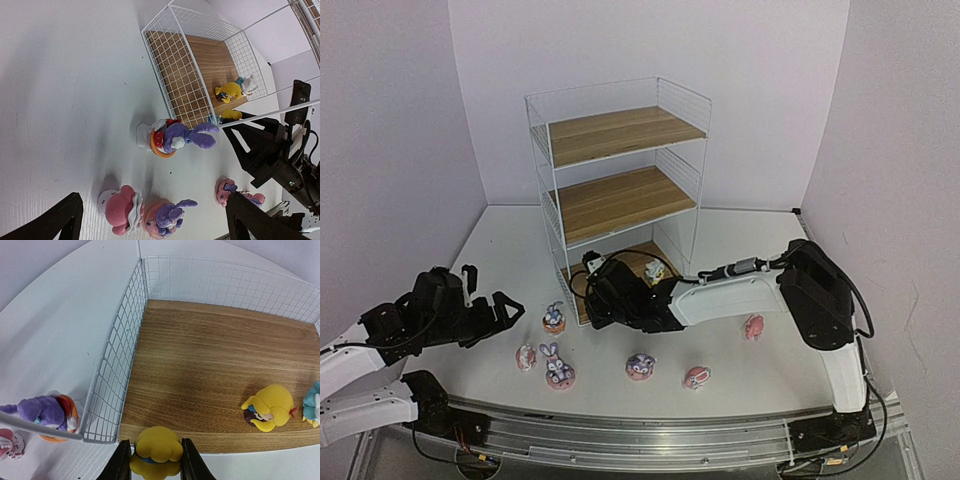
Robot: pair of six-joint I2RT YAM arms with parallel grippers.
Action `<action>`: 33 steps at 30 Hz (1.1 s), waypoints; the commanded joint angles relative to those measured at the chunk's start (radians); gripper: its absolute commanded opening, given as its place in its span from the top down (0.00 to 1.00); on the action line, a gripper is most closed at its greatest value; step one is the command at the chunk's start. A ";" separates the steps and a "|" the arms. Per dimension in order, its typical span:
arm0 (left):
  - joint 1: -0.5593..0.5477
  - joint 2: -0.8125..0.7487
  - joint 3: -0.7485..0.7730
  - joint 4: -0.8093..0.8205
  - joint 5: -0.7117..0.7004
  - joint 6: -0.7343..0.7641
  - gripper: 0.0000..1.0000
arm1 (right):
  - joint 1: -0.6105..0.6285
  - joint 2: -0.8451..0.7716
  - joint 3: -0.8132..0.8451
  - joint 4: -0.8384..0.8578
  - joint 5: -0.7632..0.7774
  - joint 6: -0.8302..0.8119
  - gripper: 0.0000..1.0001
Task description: Place and organize the plastic toys onto the shelf
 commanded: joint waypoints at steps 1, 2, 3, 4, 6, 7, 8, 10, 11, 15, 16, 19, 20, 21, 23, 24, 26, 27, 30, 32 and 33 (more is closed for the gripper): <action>-0.001 0.012 0.025 0.041 -0.004 0.013 0.00 | -0.014 -0.013 0.027 0.073 -0.017 -0.038 0.87; -0.001 0.014 0.025 0.043 -0.001 0.012 0.00 | -0.016 -0.009 0.031 0.076 -0.017 -0.041 0.87; -0.001 0.016 0.024 0.046 0.001 0.012 0.00 | -0.018 -0.005 0.035 0.078 -0.018 -0.047 0.87; -0.001 0.017 0.024 0.047 0.002 0.012 0.00 | -0.019 -0.001 0.036 0.083 -0.015 -0.050 0.86; -0.001 0.017 0.025 0.051 0.006 0.011 0.00 | -0.022 0.001 0.034 0.089 -0.011 -0.054 0.86; -0.001 0.017 0.025 0.051 0.006 0.009 0.00 | -0.024 0.002 0.032 0.094 -0.012 -0.052 0.86; -0.001 0.017 0.025 0.051 0.006 0.008 0.00 | -0.027 0.003 0.030 0.100 -0.017 -0.051 0.86; -0.001 0.017 0.023 0.051 0.006 0.005 0.00 | -0.030 0.006 0.028 0.109 -0.022 -0.057 0.86; -0.001 0.017 0.022 0.050 0.006 0.003 0.00 | -0.030 0.007 0.028 0.113 -0.019 -0.061 0.86; -0.001 0.012 0.017 0.053 0.007 -0.005 0.00 | -0.034 0.018 0.030 0.130 -0.035 -0.068 0.86; -0.001 0.012 0.014 0.055 0.007 -0.008 0.00 | -0.034 0.022 0.031 0.133 -0.037 -0.069 0.86; -0.001 0.007 0.009 0.059 0.011 -0.011 0.00 | -0.035 0.032 0.037 0.141 -0.034 -0.075 0.85; -0.001 0.006 0.009 0.059 0.012 -0.012 0.01 | -0.035 0.035 0.038 0.144 -0.031 -0.076 0.85; -0.001 0.005 0.009 0.059 0.012 -0.013 0.00 | -0.035 0.038 0.038 0.146 -0.031 -0.077 0.85; -0.001 0.004 0.009 0.056 0.012 -0.013 0.00 | -0.036 0.044 0.043 0.151 -0.032 -0.082 0.85; -0.001 0.002 0.009 0.056 0.013 -0.014 0.00 | -0.035 0.047 0.045 0.152 -0.032 -0.086 0.85; -0.001 0.000 0.007 0.054 0.013 -0.016 0.00 | -0.036 0.053 0.053 0.154 -0.030 -0.094 0.85; -0.001 -0.001 0.007 0.053 0.012 -0.017 0.00 | -0.036 0.056 0.056 0.155 -0.031 -0.096 0.85; -0.001 -0.005 0.006 0.051 0.010 -0.019 0.00 | -0.036 0.068 0.068 0.156 -0.030 -0.100 0.85; -0.001 -0.008 0.006 0.048 0.009 -0.019 0.00 | -0.038 0.079 0.076 0.156 -0.031 -0.103 0.85; -0.001 -0.010 0.006 0.047 0.008 -0.019 0.00 | -0.040 0.083 0.079 0.157 -0.031 -0.105 0.85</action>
